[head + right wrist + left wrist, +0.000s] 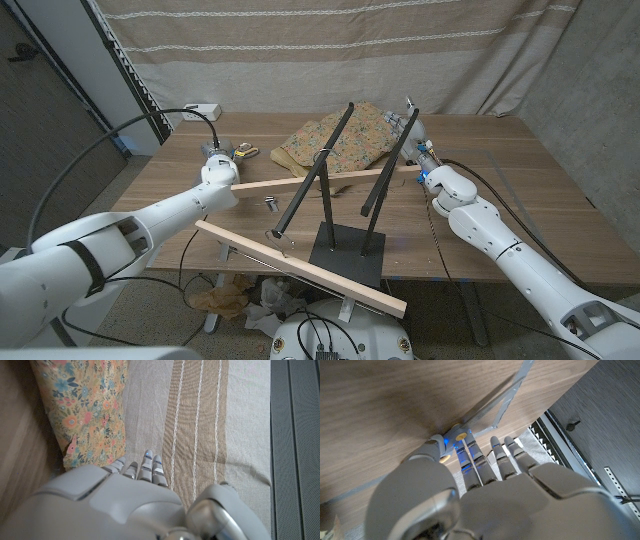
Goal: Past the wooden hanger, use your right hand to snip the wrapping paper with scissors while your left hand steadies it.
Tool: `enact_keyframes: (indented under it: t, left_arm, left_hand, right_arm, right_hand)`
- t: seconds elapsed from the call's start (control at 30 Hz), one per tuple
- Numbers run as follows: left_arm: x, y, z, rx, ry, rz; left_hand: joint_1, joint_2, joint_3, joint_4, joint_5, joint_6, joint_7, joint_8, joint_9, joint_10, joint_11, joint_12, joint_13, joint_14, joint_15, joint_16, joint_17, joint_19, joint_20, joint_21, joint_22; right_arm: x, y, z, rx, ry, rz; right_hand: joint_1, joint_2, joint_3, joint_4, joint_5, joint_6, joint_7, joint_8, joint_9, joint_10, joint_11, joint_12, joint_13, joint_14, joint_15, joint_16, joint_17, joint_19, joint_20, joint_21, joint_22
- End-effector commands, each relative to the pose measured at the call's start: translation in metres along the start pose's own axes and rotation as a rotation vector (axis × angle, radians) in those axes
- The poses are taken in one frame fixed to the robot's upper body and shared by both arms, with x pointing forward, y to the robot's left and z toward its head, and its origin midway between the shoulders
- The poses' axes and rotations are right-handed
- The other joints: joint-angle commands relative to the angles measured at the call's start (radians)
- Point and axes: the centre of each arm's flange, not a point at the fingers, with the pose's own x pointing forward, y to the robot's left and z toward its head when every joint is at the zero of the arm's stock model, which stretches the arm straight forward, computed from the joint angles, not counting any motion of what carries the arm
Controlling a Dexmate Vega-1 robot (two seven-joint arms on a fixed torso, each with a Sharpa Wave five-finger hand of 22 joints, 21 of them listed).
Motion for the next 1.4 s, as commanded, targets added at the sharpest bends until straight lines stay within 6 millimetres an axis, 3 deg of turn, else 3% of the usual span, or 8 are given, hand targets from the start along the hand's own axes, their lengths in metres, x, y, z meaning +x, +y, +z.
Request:
enact_keyframes:
  t: [0.03,0.27,0.63,1.03,1.2,1.33,1.4]
  left_arm:
    - [-0.013,-0.026,-0.007,-0.050,0.009,-0.011]
    - [-0.017,-0.035,-0.011,-0.080,0.015,0.001]
    - [-0.021,-0.052,-0.004,-0.093,0.002,-0.009]
    - [-0.025,-0.065,0.003,-0.104,-0.012,-0.002]
    - [-0.030,-0.067,0.005,-0.121,-0.021,0.036]
    - [-0.032,-0.068,0.007,-0.127,-0.030,0.052]
    - [-0.033,-0.068,0.007,-0.136,-0.031,0.067]
  left_hand:
    - [0.008,-0.010,0.001,-0.007,-0.001,0.019,-0.006,0.009,0.004,0.020,-0.001,0.007,0.008,0.013,-0.174,0.006,0.001,0.009,0.000,0.004,0.004]
    - [0.028,0.000,0.024,-0.020,0.004,0.075,-0.010,0.008,-0.024,0.097,0.000,0.004,-0.027,0.067,-0.173,0.017,-0.002,0.025,-0.005,0.006,0.004]
    - [0.058,0.002,0.049,-0.030,0.004,0.127,-0.010,0.013,-0.041,0.165,-0.003,0.026,-0.019,0.086,-0.173,0.012,-0.002,0.036,-0.006,0.007,0.005]
    - [0.068,0.000,0.058,-0.031,0.003,0.150,-0.009,0.017,-0.043,0.180,-0.003,0.035,-0.010,0.101,-0.175,0.012,0.000,0.040,-0.014,0.007,0.006]
    - [0.135,-0.019,0.104,-0.037,-0.004,0.219,-0.009,0.065,-0.002,0.264,-0.003,0.108,0.058,0.188,-0.177,0.019,0.021,0.058,-0.025,0.008,0.008]
    - [0.186,-0.019,0.137,-0.034,-0.026,0.304,-0.005,0.156,0.064,0.318,-0.003,0.177,0.132,0.258,-0.180,0.022,0.050,0.070,-0.032,0.010,0.011]
    - [0.207,-0.007,0.147,-0.033,-0.035,0.308,-0.004,0.183,0.091,0.331,-0.003,0.203,0.162,0.283,-0.182,0.027,0.064,0.072,-0.030,0.010,0.012]
  right_arm:
    - [0.004,0.003,-0.003,0.020,0.006,0.011]
    - [0.009,0.007,-0.004,0.030,0.009,0.024]
    - [0.017,0.010,-0.007,0.077,0.009,0.044]
    - [0.017,0.008,-0.009,0.138,0.008,0.044]
    - [0.018,0.007,-0.012,0.167,0.001,0.050]
    - [0.019,0.006,-0.013,0.185,0.001,0.052]
    - [0.018,0.005,-0.013,0.194,-0.001,0.053]
  right_hand:
    - [0.005,0.010,-0.008,0.003,0.005,-0.001,-0.002,-0.001,0.004,0.007,0.007,-0.002,0.005,-0.007,0.008,-0.001,0.003,0.000,0.009,0.003,0.002]
    - [0.004,0.011,-0.009,0.003,0.005,-0.002,-0.003,-0.002,0.004,0.008,0.005,-0.002,0.005,-0.007,0.008,-0.001,0.004,0.000,0.014,0.003,0.002]
    - [0.004,0.013,-0.010,0.003,0.004,-0.005,-0.009,-0.003,0.005,0.009,0.004,-0.004,0.005,-0.008,0.011,0.000,0.004,0.001,0.021,0.004,0.002]
    - [0.005,0.016,-0.011,0.003,0.004,-0.014,-0.017,-0.006,0.005,0.004,0.006,-0.007,0.006,-0.011,0.014,-0.001,0.004,0.002,0.039,0.004,0.002]
    - [0.005,0.019,-0.011,0.003,0.003,-0.018,-0.020,-0.006,0.005,-0.002,0.007,-0.010,0.006,-0.015,0.018,-0.002,0.004,-0.001,0.045,0.003,0.002]
    - [0.006,0.021,-0.010,0.004,0.003,-0.022,-0.024,-0.007,0.005,-0.004,0.008,-0.012,0.006,-0.018,0.021,-0.003,0.004,-0.002,0.047,0.003,0.002]
    - [0.006,0.022,-0.010,0.004,0.003,-0.025,-0.024,-0.008,0.005,-0.005,0.008,-0.012,0.006,-0.019,0.022,-0.003,0.004,-0.003,0.048,0.003,0.002]
